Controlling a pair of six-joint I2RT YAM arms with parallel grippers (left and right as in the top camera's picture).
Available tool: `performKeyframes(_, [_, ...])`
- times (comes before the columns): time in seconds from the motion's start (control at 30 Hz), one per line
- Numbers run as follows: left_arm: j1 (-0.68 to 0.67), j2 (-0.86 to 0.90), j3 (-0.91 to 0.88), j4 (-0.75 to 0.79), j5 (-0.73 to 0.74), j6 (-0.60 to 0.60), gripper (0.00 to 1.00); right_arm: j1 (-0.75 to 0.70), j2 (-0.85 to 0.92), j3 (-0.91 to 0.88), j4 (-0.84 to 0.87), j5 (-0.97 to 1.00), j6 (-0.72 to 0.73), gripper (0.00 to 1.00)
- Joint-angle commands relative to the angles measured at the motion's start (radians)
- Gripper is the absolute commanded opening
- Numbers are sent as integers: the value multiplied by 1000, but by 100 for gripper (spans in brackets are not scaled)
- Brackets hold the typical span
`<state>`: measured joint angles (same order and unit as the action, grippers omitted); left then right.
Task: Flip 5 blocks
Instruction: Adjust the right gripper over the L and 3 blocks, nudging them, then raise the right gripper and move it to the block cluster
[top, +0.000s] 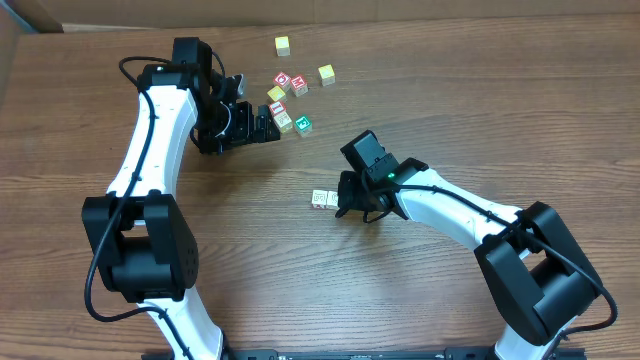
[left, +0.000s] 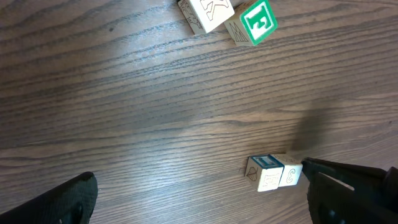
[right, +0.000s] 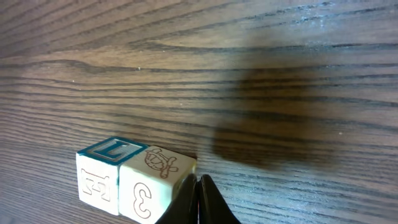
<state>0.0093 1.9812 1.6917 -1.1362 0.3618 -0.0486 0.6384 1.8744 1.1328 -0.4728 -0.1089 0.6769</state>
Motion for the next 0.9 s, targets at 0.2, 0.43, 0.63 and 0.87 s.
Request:
performKeyframes(0.2, [8, 8, 24, 0, -6, 12, 100, 2, -29, -8, 27, -9, 1, 6])
performKeyframes(0.43, [8, 8, 24, 0, -7, 12, 100, 2, -29, -8, 45, -9, 1, 7])
performKeyframes(0.63, [8, 8, 24, 0, -7, 12, 100, 2, -29, -8, 49, -9, 1, 9])
performKeyframes(0.87, [8, 8, 24, 0, -7, 12, 100, -2, -29, -8, 49, 38, 1, 10])
